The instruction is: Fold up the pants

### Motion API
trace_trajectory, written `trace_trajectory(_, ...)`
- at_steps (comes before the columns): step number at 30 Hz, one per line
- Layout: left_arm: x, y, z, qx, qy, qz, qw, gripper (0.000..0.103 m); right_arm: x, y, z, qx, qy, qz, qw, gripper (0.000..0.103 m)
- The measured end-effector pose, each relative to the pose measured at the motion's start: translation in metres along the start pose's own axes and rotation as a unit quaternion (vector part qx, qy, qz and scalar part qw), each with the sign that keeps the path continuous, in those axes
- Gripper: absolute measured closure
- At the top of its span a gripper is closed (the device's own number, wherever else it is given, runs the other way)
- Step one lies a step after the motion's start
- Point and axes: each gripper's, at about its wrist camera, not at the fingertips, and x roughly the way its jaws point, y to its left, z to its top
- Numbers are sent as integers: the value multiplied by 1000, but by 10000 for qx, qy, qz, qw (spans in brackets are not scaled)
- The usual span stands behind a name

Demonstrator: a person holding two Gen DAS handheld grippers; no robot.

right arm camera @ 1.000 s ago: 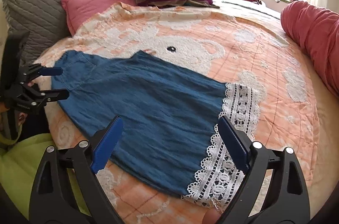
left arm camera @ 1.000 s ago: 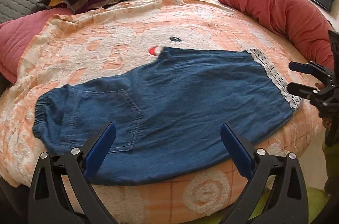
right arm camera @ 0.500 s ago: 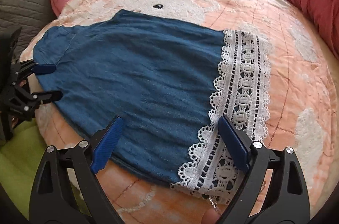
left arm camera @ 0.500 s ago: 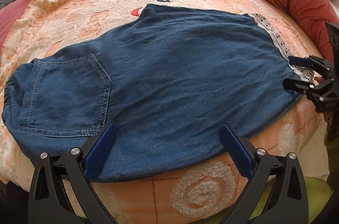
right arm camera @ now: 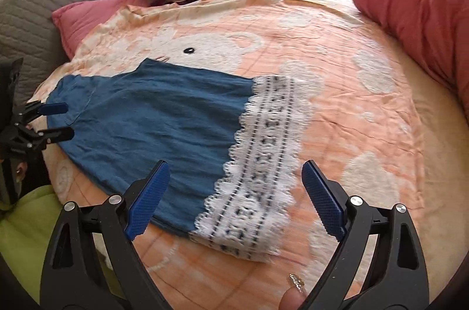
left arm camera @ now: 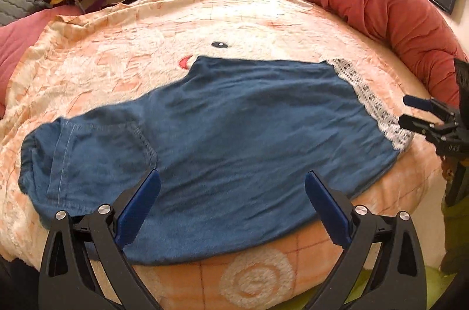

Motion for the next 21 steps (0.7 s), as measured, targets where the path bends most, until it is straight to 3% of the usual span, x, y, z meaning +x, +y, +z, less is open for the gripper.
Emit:
trace_trajectory(15,29,-73,75,968,-49,-155,9952,5,-6,-13,-20,372,53,188,9991,18)
trace_trajectory(21,48,-85,98,966,10,-303,9949,5,1,-18,-25,619,108,326,9975,18)
